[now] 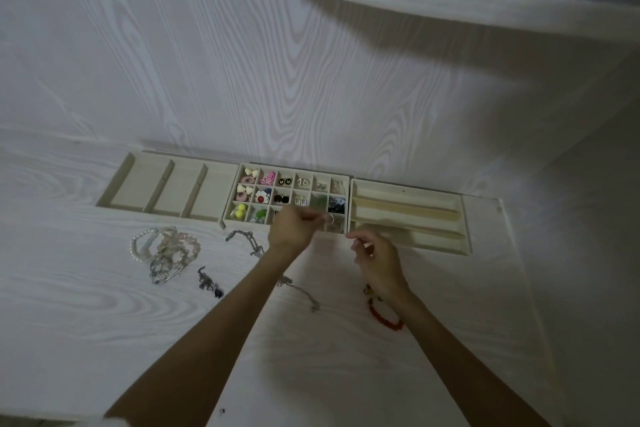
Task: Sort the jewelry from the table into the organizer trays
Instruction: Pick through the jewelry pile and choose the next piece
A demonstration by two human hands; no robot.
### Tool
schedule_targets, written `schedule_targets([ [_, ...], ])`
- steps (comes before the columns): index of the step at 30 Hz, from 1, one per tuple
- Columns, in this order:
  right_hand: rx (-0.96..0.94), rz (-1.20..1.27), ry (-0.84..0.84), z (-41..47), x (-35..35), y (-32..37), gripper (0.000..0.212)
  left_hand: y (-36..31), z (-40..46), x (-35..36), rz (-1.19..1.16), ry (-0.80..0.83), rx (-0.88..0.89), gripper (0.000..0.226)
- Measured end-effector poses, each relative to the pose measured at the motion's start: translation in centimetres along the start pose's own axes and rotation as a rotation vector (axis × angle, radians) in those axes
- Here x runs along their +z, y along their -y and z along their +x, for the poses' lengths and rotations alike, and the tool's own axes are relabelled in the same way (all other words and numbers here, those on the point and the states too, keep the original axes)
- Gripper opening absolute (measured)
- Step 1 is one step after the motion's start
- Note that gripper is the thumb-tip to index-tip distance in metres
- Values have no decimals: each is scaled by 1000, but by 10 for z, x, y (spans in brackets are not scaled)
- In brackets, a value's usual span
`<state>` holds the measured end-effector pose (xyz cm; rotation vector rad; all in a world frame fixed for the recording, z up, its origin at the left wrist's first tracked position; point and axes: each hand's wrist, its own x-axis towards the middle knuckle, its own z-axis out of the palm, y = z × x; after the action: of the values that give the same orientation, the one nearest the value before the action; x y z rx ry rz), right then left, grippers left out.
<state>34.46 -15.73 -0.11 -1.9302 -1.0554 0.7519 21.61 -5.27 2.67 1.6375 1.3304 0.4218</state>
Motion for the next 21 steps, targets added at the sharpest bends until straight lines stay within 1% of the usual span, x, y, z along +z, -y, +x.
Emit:
schedule_targets([
  [5,-61,-35,-16,5,-17,-2,24,-20,29,12,455,69,116,19],
  [7,-77,-63,-14,2,-21,-8,23,-20,34,18,585,78,143,17],
  [9,-72,-99,-16,2,-25,-14,22,-20,38,25,668,70,155,14],
  [13,-63,-154,-18,4,-34,-15,20,-20,40,34,759,39,187,12],
  [17,-81,-182,9,12,-32,-7,20,-16,37,40,816,-36,215,15],
  [19,-102,-262,56,18,-29,0,27,-13,36,42,795,-51,194,16],
  [21,-190,-430,108,24,-26,6,40,-12,35,42,739,-41,153,14],
])
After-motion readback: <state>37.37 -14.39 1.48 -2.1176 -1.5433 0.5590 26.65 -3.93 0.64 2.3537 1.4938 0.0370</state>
